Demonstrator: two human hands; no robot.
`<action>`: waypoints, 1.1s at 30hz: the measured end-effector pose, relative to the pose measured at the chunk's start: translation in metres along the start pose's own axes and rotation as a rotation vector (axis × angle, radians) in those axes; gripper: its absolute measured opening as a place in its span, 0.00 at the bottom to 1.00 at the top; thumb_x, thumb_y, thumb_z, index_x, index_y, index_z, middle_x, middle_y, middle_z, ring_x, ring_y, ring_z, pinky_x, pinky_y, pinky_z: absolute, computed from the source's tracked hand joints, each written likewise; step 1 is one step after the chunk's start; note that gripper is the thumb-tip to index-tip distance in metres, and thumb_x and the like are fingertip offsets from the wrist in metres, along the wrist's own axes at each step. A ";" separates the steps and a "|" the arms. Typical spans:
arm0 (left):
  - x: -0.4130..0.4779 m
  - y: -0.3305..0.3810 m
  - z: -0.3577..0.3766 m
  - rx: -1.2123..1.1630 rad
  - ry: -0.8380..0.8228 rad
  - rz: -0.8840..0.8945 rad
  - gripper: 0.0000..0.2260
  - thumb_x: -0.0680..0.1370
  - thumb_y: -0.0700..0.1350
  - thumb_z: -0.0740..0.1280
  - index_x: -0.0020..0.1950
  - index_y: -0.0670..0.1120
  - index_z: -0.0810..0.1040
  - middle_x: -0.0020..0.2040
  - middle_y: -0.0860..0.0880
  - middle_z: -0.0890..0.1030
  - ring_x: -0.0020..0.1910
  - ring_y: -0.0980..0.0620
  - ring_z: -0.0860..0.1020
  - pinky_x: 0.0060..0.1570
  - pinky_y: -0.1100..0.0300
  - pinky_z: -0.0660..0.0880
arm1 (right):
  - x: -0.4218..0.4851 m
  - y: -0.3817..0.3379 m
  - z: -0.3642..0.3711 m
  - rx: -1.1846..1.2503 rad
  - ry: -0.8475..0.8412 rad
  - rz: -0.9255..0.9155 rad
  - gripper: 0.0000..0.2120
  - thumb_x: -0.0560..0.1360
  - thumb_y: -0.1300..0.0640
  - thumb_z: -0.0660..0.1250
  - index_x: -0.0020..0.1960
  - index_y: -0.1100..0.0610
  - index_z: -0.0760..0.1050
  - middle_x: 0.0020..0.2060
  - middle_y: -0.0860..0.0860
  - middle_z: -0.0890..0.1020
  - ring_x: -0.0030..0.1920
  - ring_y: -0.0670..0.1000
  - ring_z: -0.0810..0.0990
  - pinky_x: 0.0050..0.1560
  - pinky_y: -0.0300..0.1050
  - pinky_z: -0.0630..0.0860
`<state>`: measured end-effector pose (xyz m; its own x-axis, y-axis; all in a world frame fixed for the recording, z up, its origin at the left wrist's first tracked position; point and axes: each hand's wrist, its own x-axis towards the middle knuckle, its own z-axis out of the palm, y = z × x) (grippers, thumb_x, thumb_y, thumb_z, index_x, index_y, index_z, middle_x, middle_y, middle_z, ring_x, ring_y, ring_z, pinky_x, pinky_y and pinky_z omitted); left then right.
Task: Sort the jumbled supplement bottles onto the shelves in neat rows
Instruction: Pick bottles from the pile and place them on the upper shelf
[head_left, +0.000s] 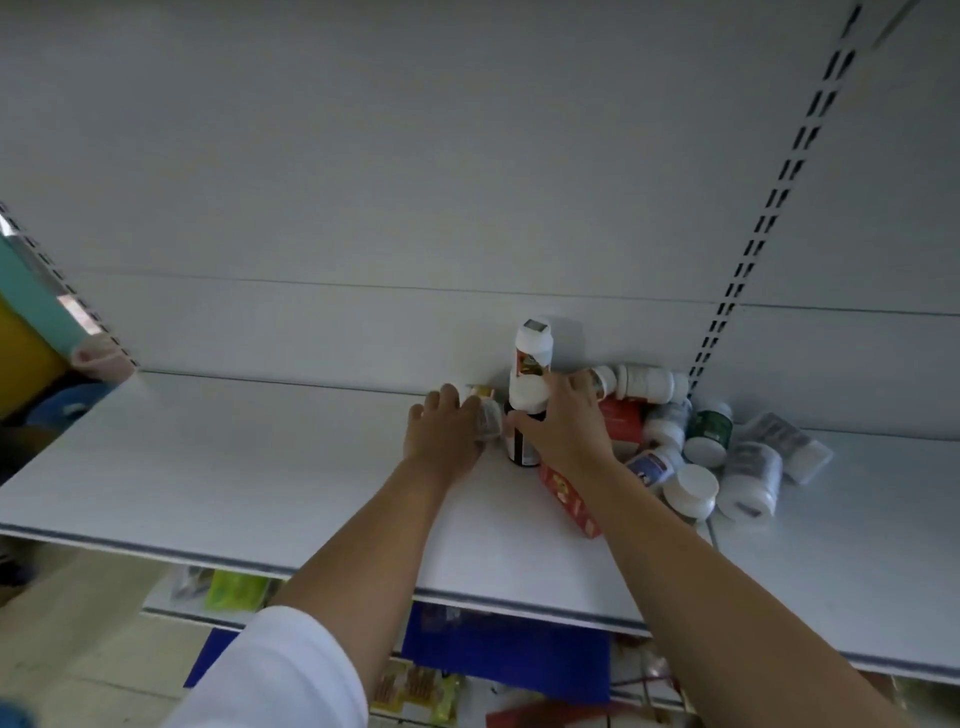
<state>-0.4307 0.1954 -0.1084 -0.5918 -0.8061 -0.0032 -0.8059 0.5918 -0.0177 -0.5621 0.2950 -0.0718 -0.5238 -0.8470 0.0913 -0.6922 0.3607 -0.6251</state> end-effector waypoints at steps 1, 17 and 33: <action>0.001 -0.002 0.004 -0.045 0.006 -0.022 0.27 0.76 0.54 0.67 0.72 0.46 0.64 0.66 0.43 0.66 0.66 0.42 0.68 0.62 0.50 0.68 | -0.001 -0.002 0.001 0.003 0.010 0.005 0.28 0.71 0.47 0.73 0.65 0.58 0.69 0.62 0.56 0.69 0.63 0.57 0.69 0.60 0.52 0.72; -0.127 -0.054 -0.168 -2.084 -0.317 -0.227 0.14 0.79 0.49 0.62 0.58 0.42 0.76 0.44 0.42 0.81 0.34 0.48 0.79 0.36 0.58 0.76 | -0.107 -0.125 -0.072 1.538 -0.042 0.418 0.14 0.76 0.47 0.66 0.52 0.58 0.78 0.40 0.55 0.83 0.39 0.54 0.82 0.48 0.51 0.78; -0.209 -0.016 -0.253 -1.747 0.052 0.068 0.25 0.67 0.43 0.78 0.59 0.45 0.72 0.54 0.45 0.83 0.47 0.46 0.84 0.38 0.60 0.78 | -0.197 -0.155 -0.190 1.418 -0.064 0.290 0.20 0.69 0.48 0.67 0.56 0.59 0.75 0.38 0.55 0.84 0.38 0.54 0.83 0.40 0.48 0.80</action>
<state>-0.2986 0.3564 0.1458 -0.5941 -0.8011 0.0720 0.1698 -0.0375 0.9848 -0.4457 0.4803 0.1544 -0.5086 -0.8420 -0.1801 0.5172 -0.1315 -0.8457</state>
